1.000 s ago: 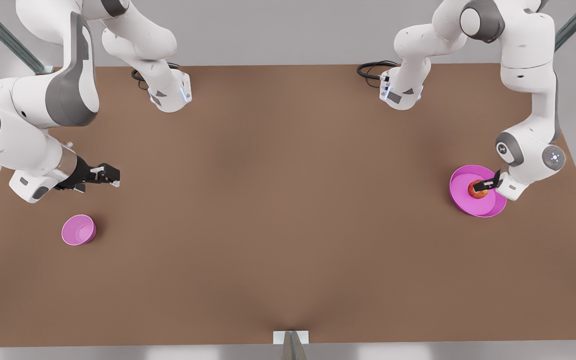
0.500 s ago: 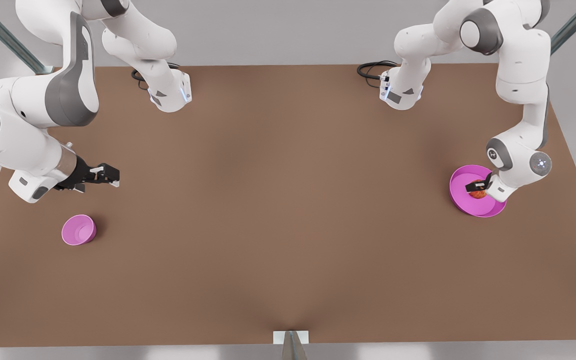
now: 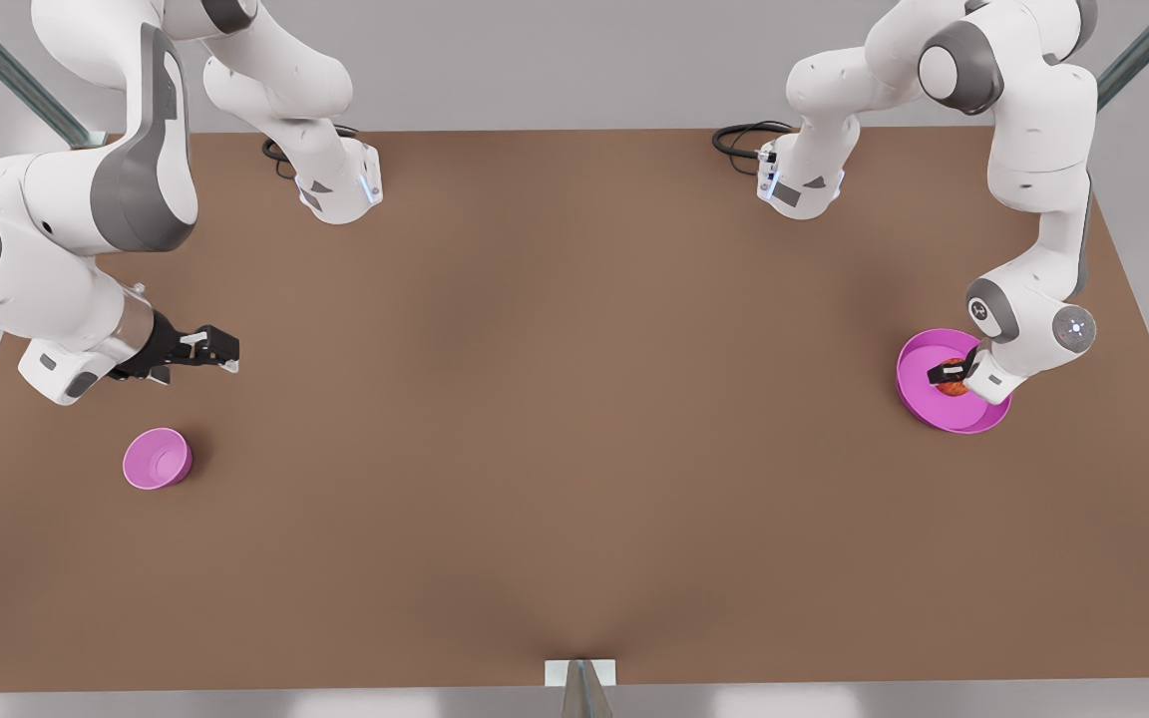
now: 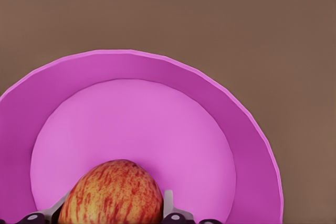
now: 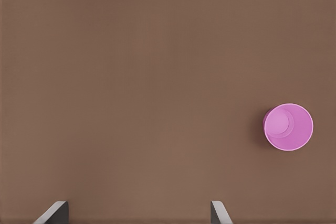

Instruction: Use the left arm to pick up the apple from the plate, transfer it to the gripper of the right arm, and then use the right arm to place it into the bowl

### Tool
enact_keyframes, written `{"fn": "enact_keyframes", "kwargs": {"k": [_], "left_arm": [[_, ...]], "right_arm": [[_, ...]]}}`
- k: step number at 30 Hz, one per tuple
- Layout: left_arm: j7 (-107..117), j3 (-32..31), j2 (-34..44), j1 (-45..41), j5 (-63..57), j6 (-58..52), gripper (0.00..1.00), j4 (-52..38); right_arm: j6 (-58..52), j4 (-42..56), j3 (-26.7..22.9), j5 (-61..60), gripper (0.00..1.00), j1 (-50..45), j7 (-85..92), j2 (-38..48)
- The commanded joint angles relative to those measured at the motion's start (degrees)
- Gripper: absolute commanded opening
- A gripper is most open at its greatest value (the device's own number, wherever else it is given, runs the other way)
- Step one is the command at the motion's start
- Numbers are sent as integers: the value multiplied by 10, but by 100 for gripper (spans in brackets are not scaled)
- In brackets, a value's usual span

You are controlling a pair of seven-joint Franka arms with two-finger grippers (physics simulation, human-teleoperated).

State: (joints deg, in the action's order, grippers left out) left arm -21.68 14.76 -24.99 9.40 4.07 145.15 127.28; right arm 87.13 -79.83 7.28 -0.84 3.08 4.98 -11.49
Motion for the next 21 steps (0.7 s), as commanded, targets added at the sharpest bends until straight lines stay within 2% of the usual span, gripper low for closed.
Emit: {"fn": "enact_keyframes", "kwargs": {"k": [1, 8, 15, 17, 19, 21], "left_arm": [[-14, 0, -1, 0, 0, 1, 81, 0], [-14, 0, 5, -2, -1, 0, 79, -5], [-25, -9, 28, -7, -2, -29, 74, -48], [-24, -52, 28, 0, 1, -57, 73, -102], [-24, -87, 26, -11, 61, -57, 73, -139], [-26, -157, 28, -11, 138, -57, 73, -152]], "right_arm": [[0, 0, 0, 0, 100, 0, 3, 1], [0, 0, 1, 0, 100, -2, 3, 1], [0, 0, 1, 0, 100, -1, 3, 1], [0, 0, 1, 0, 100, -1, 3, 1], [0, 0, 0, 0, 100, -1, 3, 1], [0, 0, 1, 0, 100, -1, 3, 1]]}}
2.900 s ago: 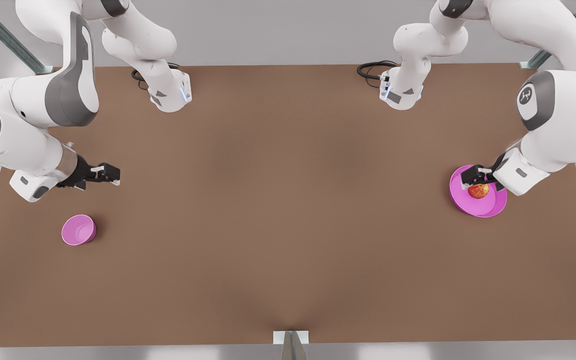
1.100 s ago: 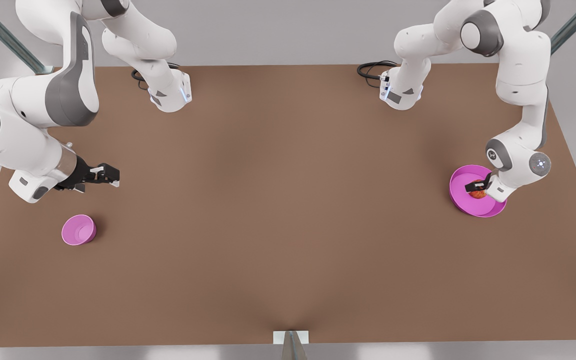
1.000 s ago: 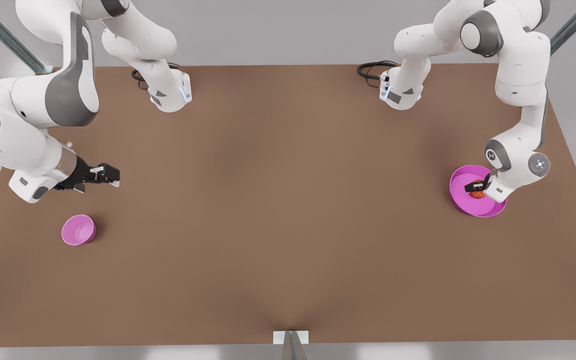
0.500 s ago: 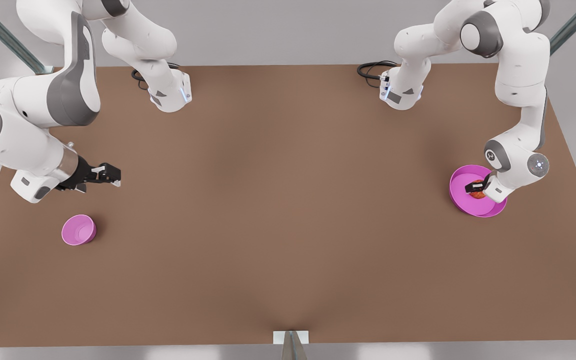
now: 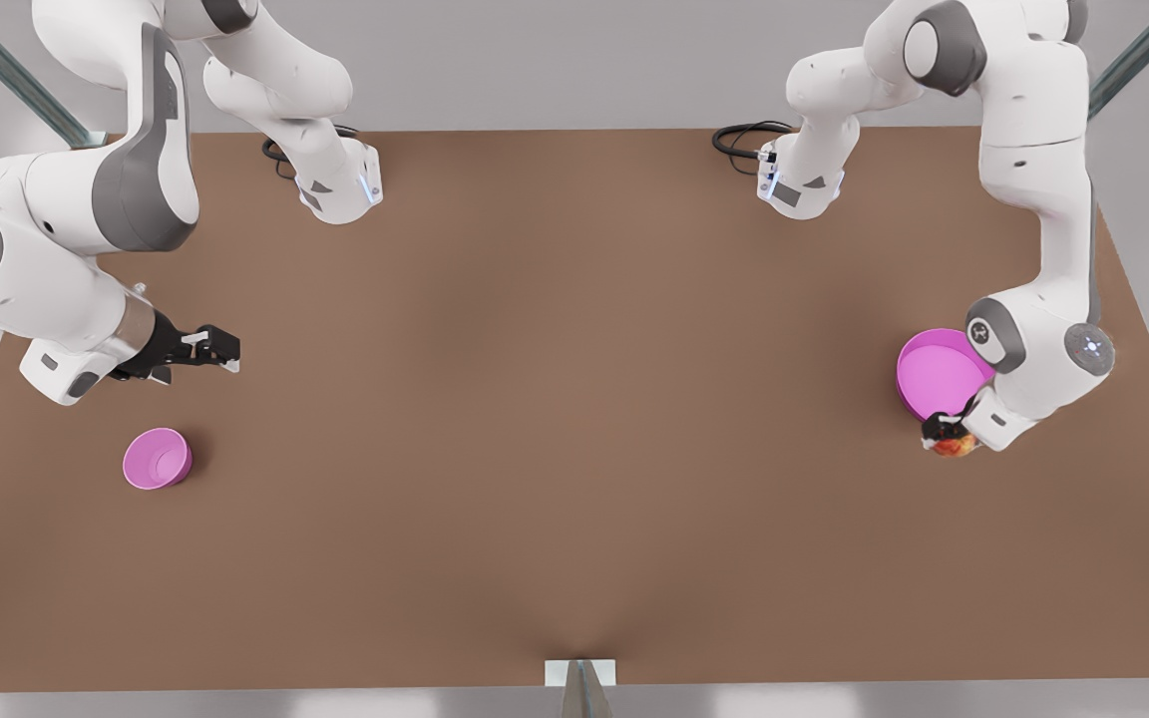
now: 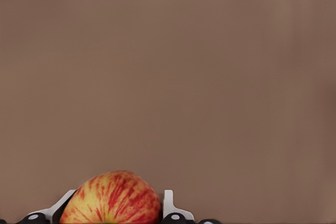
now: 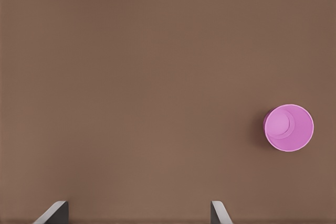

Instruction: Use the left arm to pick up the apple from the plate, transfer it to the gripper of the right arm, and then use the right arm to place it into the bowl

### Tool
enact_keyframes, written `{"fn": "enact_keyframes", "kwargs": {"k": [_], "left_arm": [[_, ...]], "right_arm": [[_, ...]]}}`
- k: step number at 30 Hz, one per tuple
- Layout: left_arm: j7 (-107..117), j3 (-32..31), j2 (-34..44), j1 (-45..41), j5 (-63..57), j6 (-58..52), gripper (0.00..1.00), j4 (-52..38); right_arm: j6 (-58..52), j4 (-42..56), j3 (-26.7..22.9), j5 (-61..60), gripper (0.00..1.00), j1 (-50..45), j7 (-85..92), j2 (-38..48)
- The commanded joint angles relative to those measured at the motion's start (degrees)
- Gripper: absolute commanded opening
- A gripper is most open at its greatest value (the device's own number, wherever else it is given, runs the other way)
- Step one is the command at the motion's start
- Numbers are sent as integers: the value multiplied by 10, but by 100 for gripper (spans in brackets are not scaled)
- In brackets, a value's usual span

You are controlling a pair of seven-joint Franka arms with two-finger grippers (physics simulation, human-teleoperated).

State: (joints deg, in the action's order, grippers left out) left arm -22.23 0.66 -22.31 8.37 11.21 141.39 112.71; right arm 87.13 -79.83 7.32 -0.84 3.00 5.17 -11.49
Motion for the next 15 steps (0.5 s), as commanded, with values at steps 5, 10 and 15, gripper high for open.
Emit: {"fn": "enact_keyframes", "kwargs": {"k": [5, 10, 15], "left_arm": [[-38, -170, -16, 0, 157, -26, 73, -28], [-333, -259, -69, -39, 377, -35, 69, -70], [-523, -327, -196, -83, 459, -44, 69, -218]], "right_arm": [[0, 0, 1, 0, 100, -1, 1, 1], [1, 0, 1, -41, 100, 0, -9, -3], [43, 30, -5, -339, 100, 4, -102, -88]]}}
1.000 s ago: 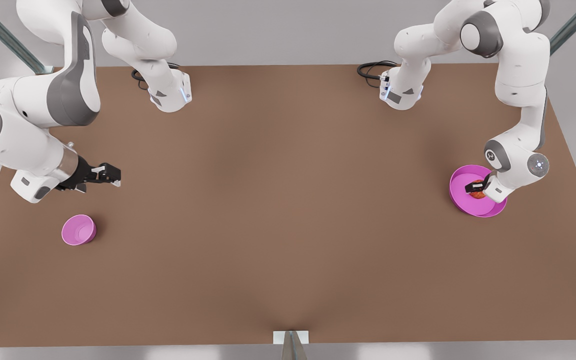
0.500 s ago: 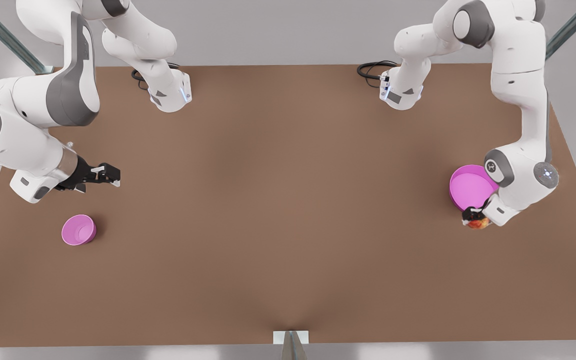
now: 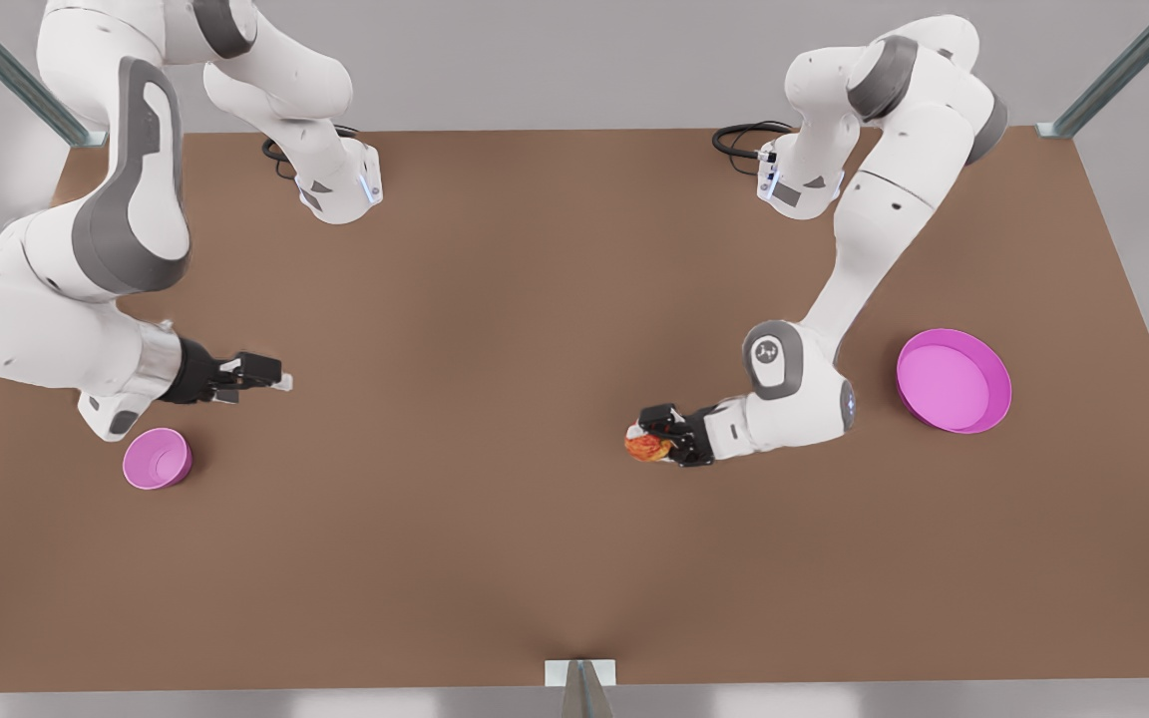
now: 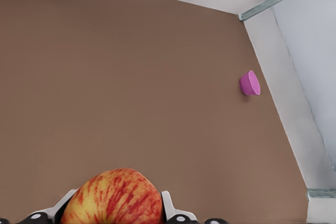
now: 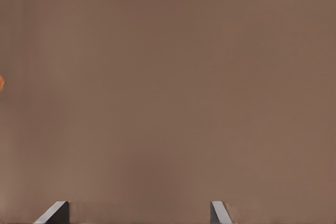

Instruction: Use the left arm to pick up the apple from the plate, transfer it to the gripper of the right arm, and then use the right arm to place it into the bowl

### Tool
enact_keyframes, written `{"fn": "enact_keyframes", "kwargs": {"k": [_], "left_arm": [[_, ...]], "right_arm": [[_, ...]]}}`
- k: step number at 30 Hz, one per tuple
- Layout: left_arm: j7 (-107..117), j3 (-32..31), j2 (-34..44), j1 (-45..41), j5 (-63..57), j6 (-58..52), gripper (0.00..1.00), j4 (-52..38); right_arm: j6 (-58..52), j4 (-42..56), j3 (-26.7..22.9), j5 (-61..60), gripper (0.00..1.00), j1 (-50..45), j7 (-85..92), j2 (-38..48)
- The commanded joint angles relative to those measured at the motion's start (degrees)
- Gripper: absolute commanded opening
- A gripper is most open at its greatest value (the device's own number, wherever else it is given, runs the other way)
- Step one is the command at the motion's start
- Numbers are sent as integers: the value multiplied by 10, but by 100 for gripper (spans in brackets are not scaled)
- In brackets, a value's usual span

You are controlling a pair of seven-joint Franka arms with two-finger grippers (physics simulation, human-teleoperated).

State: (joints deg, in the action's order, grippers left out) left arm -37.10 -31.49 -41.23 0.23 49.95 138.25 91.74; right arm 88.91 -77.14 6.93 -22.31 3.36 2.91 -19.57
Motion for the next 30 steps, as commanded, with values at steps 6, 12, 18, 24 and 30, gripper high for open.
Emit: {"fn": "enact_keyframes", "kwargs": {"k": [6, 12, 18, 24, 30], "left_arm": [[-723, -95, -150, -30, 203, -29, 69, -142], [-771, -94, -209, -119, 246, -22, 69, -280], [-829, -94, -215, -139, 310, -22, 69, -283], [-830, -94, -216, -144, 319, -21, 69, -284], [-830, -94, -217, -144, 319, -21, 69, -284]], "right_arm": [[131, 22, 19, -354, 100, -5, 2, -144], [222, 18, 61, -453, 100, -14, 101, -192], [213, -63, 80, -471, 100, -9, 246, -187], [210, -157, 188, -471, 100, 107, 395, -169], [238, -204, 214, -502, 100, 115, 495, -151]]}}
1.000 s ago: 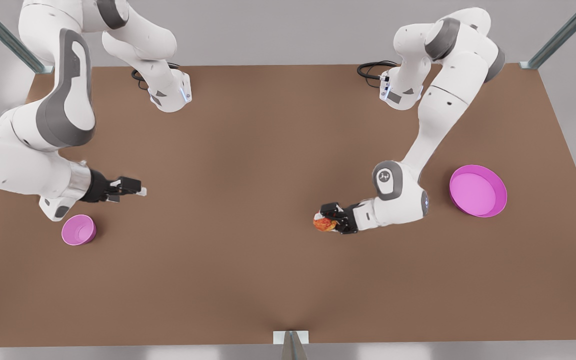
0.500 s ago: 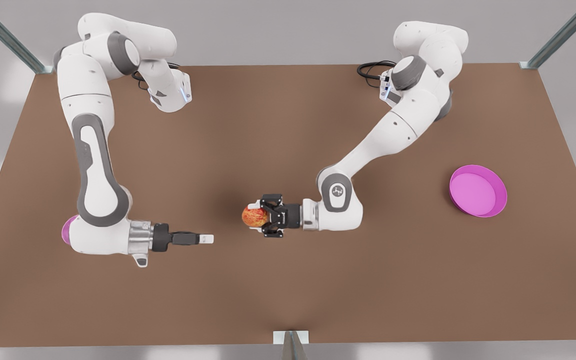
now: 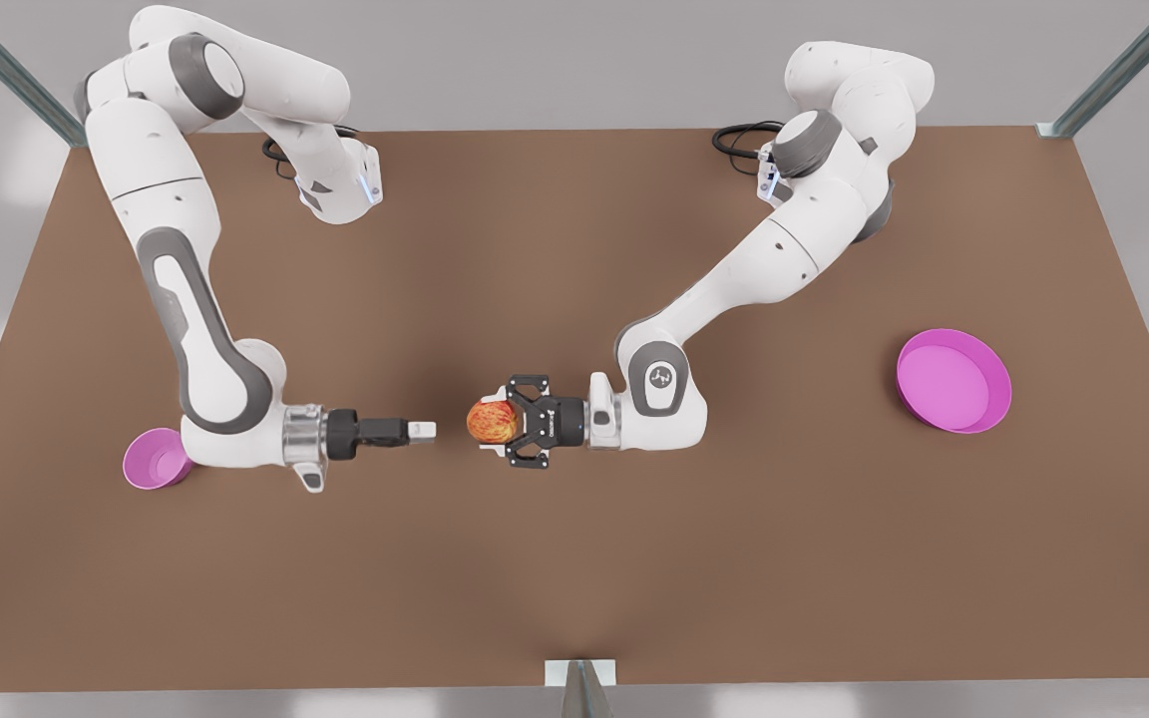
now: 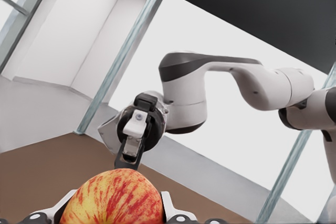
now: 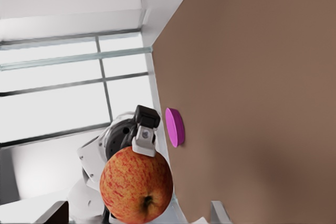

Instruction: Use the left arm to pick up the apple from the plate, transfer it to the gripper of the right arm, and then use the right arm to place it into the bowl

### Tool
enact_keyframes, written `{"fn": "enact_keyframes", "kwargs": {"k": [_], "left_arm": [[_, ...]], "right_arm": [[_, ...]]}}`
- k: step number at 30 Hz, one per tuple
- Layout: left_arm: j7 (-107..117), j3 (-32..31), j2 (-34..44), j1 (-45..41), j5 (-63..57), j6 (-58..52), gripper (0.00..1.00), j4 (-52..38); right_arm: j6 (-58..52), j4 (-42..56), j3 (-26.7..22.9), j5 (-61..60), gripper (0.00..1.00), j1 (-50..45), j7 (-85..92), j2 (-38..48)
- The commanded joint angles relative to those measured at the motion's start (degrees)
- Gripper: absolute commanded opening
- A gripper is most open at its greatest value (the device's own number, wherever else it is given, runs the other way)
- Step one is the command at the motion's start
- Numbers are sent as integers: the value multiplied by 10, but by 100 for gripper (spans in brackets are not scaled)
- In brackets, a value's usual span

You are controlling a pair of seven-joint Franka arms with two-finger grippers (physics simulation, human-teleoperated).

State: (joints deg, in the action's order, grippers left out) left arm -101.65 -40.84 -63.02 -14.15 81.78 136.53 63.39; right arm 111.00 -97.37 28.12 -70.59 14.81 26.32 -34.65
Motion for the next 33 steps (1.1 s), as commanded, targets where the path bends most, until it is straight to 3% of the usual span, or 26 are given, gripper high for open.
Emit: {"fn": "enact_keyframes", "kwargs": {"k": [1, 10, 26, 27, 29, 31, 32, 33], "left_arm": [[-185, 0, 1, 0, 0, -4, 69, 0], [-185, 0, -6, -4, 0, 1, 69, -10], [-184, 0, -6, -3, 0, 0, 69, -10], [-185, 0, -6, -3, 0, 0, 69, -10], [-184, 0, -6, -3, 0, 1, 69, -10], [-184, 0, -6, -3, 0, 0, 69, -10], [-184, 0, -6, -3, 0, 1, 78, -10], [-183, -1, -6, -3, 0, 1, 93, -10]], "right_arm": [[23, -2, 3, -25, 100, -7, 264, -1], [66, -3, 7, -127, 100, -49, 357, -32], [96, -4, 26, -152, 100, -83, 371, -39], [96, -4, 26, -153, 99, -83, 371, -39], [96, -3, 26, -153, 83, -83, 372, -39], [97, -4, 26, -153, 78, -83, 372, -39], [96, -3, 26, -153, 78, -83, 371, -39], [96, -3, 26, -153, 78, -82, 371, -38]]}}
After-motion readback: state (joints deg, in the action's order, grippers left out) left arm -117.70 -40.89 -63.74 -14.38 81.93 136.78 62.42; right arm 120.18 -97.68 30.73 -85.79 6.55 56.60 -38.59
